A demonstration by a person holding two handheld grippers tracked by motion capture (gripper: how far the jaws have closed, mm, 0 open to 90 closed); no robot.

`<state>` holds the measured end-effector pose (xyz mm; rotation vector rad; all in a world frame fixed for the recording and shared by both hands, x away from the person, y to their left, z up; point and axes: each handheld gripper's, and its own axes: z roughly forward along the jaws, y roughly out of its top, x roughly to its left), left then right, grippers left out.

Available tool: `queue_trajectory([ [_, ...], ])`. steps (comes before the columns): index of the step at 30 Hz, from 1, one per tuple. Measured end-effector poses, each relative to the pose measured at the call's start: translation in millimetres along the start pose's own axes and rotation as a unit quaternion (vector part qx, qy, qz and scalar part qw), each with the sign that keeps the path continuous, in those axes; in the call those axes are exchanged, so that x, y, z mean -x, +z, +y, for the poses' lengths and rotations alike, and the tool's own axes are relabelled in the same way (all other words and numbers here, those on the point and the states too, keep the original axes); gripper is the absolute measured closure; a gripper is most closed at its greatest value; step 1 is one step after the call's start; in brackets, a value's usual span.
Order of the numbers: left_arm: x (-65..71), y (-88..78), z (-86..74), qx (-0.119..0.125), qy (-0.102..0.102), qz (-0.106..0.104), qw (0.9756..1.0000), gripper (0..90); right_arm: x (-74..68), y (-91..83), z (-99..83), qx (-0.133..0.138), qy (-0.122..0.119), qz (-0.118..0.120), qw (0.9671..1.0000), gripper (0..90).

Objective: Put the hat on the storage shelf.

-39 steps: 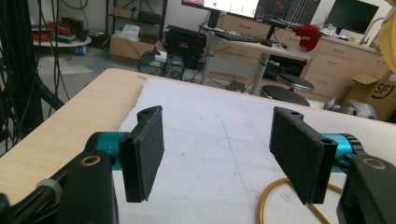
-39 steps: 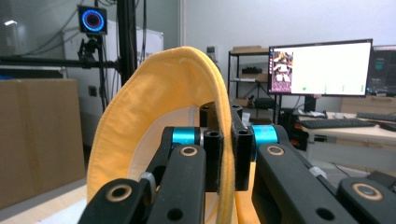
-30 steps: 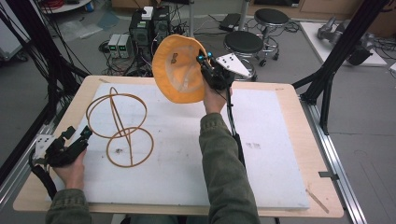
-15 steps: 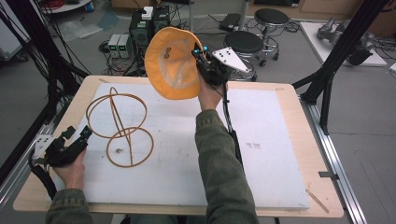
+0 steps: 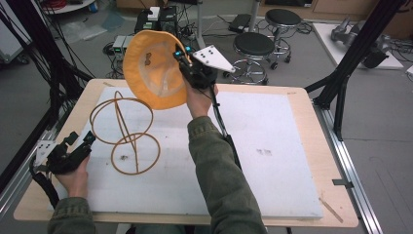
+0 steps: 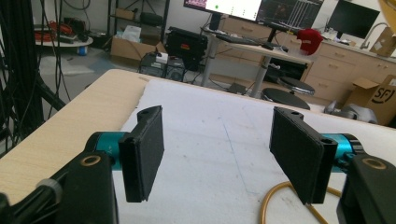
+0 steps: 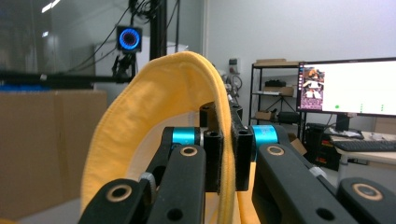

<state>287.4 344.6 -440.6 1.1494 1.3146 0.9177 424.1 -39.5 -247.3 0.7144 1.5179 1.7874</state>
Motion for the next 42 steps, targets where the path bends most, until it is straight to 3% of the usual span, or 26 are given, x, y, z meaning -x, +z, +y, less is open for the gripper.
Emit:
queue_trajectory([
  [2,-0.3,0.0,0.2,0.002,-0.003,0.0,1.0,35.3,-10.6,4.7,-1.5,-0.006,-0.018,0.005,0.9998,86.8],
  [9,-1.4,0.1,0.3,0.003,-0.005,0.002,1.0,35.4,-39.4,8.7,-0.1,0.001,-0.028,0.044,0.9986,86.8],
  [17,-0.5,0.4,0.2,0.003,-0.004,0.001,1.0,35.3,-68.3,0.1,9.6,0.015,-0.04,0.094,0.9947,86.7],
  [28,-0.2,0.0,0.8,0.007,-0.004,0.001,1.0,35.3,-112.3,-18.7,10.6,0.012,-0.048,0.193,0.9799,86.5],
  [35,-0.5,-0.2,1.1,0.009,-0.004,0.004,0.9999,35.1,-135.0,-28.4,-0.2,-0.008,-0.064,0.232,0.9706,86.3],
  [39,-0.4,-0.3,1.2,0.009,-0.004,0.005,0.9999,35.1,-142.2,-35.3,-11.2,-0.019,-0.062,0.247,0.9668,86.2],
  [42,-0.2,-0.1,1.0,0.009,-0.002,0.007,0.9999,35.0,-145.2,-38.6,-19.9,-0.029,-0.045,0.261,0.9638,86.1],
])
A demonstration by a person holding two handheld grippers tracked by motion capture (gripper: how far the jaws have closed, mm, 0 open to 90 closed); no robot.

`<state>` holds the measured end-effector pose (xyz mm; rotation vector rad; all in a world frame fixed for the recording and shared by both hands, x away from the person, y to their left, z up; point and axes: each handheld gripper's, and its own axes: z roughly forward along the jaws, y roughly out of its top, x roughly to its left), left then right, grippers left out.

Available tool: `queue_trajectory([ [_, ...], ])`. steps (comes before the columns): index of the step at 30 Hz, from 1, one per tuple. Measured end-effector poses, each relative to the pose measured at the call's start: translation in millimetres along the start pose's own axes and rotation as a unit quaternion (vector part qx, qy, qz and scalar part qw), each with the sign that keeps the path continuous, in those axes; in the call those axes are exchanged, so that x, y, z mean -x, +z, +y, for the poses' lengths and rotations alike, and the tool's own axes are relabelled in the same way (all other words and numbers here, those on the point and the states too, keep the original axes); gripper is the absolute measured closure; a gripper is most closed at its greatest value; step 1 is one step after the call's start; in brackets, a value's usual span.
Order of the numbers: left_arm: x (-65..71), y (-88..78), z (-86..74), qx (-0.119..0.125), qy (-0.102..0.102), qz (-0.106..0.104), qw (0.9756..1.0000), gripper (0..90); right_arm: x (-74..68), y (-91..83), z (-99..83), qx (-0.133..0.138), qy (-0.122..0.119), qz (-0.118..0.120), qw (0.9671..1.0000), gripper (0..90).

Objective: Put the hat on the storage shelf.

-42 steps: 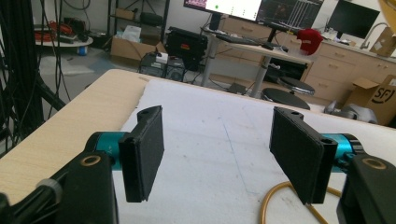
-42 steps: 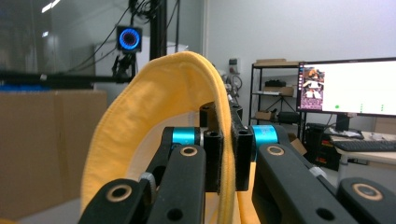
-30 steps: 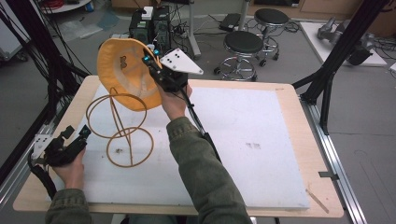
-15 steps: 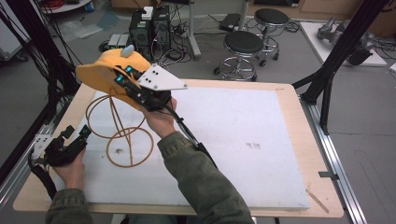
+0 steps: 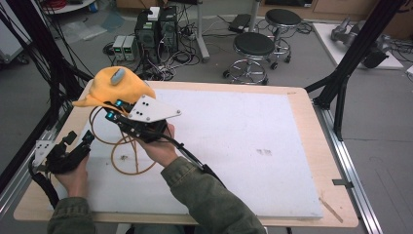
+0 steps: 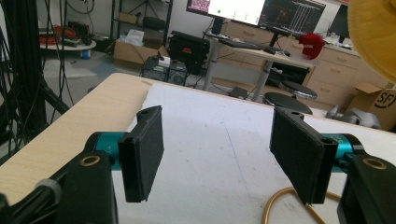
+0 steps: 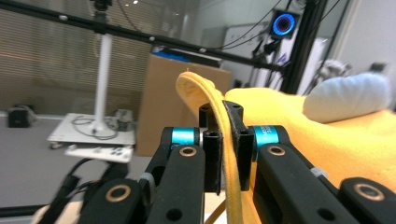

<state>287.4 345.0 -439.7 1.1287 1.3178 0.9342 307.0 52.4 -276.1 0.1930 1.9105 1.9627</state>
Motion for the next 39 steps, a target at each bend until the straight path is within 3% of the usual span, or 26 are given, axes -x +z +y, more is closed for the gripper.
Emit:
queue_trajectory([
  [5,-0.2,-0.3,0.2,0.001,0.001,0.004,1.0,34.2,-4.4,2.2,-17.1,-0.008,0.041,0.033,0.9986,85.3],
  [16,0.2,0.1,-0.1,0.0,0.0,0.002,1.0,34.2,-12.3,4.0,-36.6,-0.013,0.082,0.065,0.9944,85.4],
  [39,0.3,-0.1,-0.1,-0.002,-0.003,-0.001,1.0,34.1,-26.7,-0.9,-51.7,-0.029,0.064,0.075,0.9947,83.9],
])
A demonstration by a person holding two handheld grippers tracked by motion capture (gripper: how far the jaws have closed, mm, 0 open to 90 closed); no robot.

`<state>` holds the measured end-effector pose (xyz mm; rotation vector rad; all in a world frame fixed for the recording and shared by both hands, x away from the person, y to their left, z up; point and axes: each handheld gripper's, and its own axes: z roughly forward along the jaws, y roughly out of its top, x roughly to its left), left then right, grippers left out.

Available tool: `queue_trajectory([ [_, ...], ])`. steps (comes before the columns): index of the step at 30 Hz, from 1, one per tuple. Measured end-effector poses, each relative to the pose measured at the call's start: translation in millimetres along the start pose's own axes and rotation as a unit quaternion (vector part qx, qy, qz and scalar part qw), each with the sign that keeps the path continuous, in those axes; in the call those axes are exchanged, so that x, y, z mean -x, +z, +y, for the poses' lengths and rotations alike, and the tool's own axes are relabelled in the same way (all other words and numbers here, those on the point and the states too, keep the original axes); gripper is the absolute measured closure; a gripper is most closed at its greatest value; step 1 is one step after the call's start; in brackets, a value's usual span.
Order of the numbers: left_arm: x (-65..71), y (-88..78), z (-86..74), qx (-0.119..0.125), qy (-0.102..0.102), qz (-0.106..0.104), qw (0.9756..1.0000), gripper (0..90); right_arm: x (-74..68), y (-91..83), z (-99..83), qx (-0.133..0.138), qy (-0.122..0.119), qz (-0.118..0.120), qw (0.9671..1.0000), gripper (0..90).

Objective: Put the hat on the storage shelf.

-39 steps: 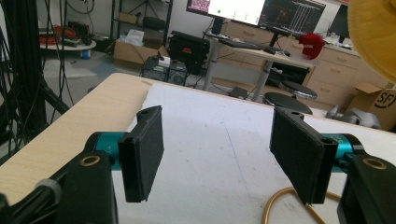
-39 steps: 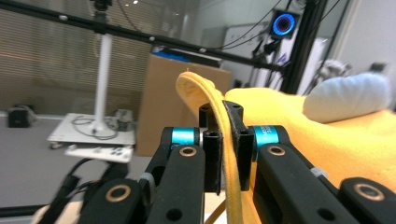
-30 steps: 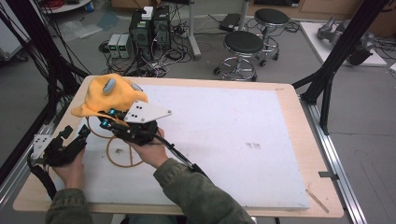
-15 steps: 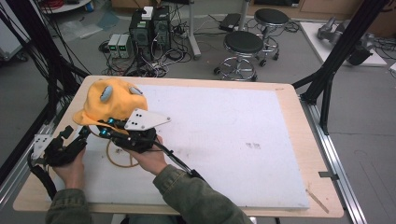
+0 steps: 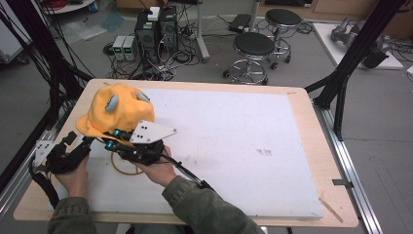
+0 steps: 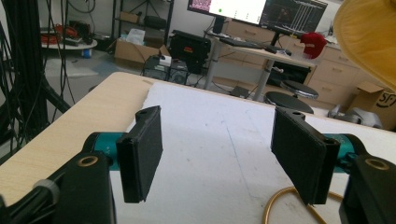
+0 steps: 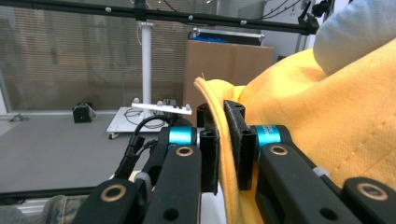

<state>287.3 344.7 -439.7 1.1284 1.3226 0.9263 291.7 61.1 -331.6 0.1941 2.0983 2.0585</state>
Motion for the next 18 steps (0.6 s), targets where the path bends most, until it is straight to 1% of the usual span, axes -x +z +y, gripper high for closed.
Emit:
queue_trajectory([
  [5,0.0,0.0,0.0,-0.001,0.001,-0.001,1.0,34.2,-1.3,1.3,-2.3,-0.014,0.002,0.006,0.9999,82.5],
  [6,0.0,0.0,0.0,-0.001,0.0,-0.002,1.0,34.2,-1.7,1.5,-3.3,-0.015,0.0,0.006,0.9999,81.7],
  [11,0.1,-0.3,0.0,-0.002,0.001,-0.003,1.0,34.2,-6.2,3.7,-7.3,-0.023,-0.013,0.0,0.9996,80.7],
  [14,-0.1,-0.2,-0.1,-0.002,0.001,-0.003,1.0,34.2,-7.2,2.9,-8.8,-0.023,-0.013,-0.002,0.9997,79.0],
  [15,-0.1,-0.1,-0.1,-0.002,0.001,-0.003,1.0,34.3,-7.6,2.4,-9.0,-0.022,-0.014,-0.001,0.9997,76.4],
  [16,-0.1,0.0,-0.2,-0.002,0.001,-0.003,1.0,34.3,-8.2,2.2,-8.9,-0.023,-0.013,0.001,0.9997,71.4],
  [17,-0.2,-0.1,-0.2,-0.002,0.001,-0.003,1.0,34.3,-9.1,2.6,-9.1,-0.024,-0.006,0.01,0.9996,67.3],
  [18,-0.3,-0.1,-0.2,-0.003,0.001,-0.002,1.0,34.3,-11.2,4.3,-10.8,-0.028,-0.001,0.02,0.9994,61.4],
])
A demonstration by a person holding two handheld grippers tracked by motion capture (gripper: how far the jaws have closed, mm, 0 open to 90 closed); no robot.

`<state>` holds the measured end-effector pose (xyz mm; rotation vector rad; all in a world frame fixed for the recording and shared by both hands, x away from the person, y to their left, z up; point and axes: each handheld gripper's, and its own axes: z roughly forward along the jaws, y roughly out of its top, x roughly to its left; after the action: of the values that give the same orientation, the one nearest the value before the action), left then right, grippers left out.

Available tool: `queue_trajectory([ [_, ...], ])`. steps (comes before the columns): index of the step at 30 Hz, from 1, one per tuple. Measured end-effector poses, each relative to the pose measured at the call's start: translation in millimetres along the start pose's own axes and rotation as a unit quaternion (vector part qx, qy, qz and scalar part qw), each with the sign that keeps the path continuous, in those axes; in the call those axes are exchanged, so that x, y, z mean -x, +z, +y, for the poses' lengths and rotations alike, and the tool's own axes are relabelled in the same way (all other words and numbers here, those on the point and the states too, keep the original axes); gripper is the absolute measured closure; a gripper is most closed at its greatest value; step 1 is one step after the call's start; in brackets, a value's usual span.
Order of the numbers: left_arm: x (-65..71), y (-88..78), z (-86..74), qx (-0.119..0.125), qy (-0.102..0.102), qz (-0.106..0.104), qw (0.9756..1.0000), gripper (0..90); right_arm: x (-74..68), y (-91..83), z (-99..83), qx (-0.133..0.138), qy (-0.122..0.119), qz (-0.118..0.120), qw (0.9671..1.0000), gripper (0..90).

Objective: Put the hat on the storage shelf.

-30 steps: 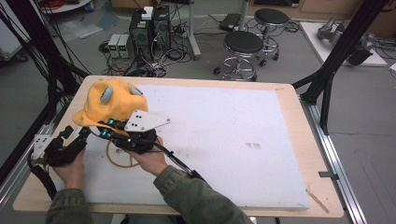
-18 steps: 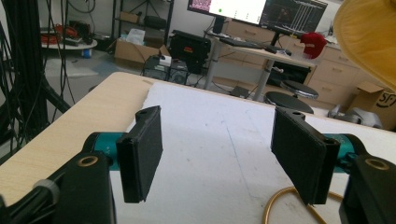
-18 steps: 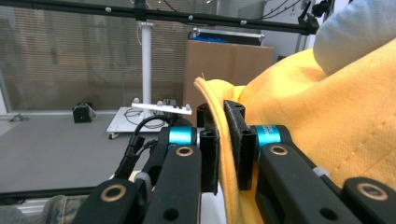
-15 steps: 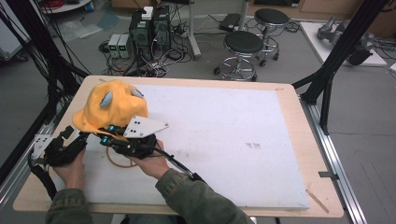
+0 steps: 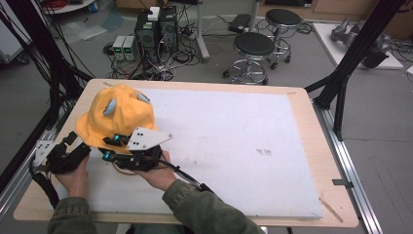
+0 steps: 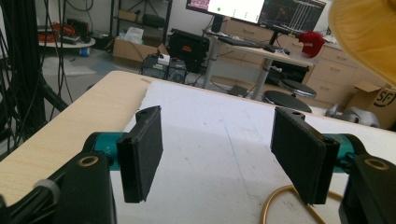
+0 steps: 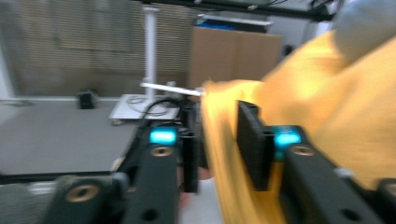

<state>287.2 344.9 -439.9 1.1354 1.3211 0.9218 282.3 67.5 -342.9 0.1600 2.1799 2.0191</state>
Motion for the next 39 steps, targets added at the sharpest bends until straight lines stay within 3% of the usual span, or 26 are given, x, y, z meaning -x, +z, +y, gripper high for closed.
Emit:
queue_trajectory([
  [2,-0.3,-0.1,0.0,0.0,0.0,0.0,1.0,34.4,-6.5,2.0,-1.0,-0.001,-0.02,-0.009,0.9998,52.2],
  [4,-0.6,-0.2,0.0,0.001,0.0,0.0,1.0,34.4,-11.3,3.4,-1.2,0.004,-0.02,-0.013,0.9997,45.8],
  [16,-1.1,0.1,-0.3,0.001,-0.005,-0.001,1.0,34.6,-15.6,-4.2,11.6,0.04,-0.006,-0.041,0.9983,34.0],
  [22,-0.8,0.1,-0.4,0.001,-0.004,-0.002,1.0,34.6,-14.3,-14.3,21.8,0.061,-0.007,-0.052,0.9967,32.0],
  [29,-0.8,0.1,-0.5,0.0,-0.001,-0.002,1.0,34.8,-9.1,-30.4,32.7,0.071,-0.009,-0.092,0.9932,29.4],
  [39,0.1,0.0,-0.7,-0.001,0.004,-0.003,1.0,34.8,5.4,-73.3,47.8,0.081,-0.024,-0.149,0.9853,28.9],
])
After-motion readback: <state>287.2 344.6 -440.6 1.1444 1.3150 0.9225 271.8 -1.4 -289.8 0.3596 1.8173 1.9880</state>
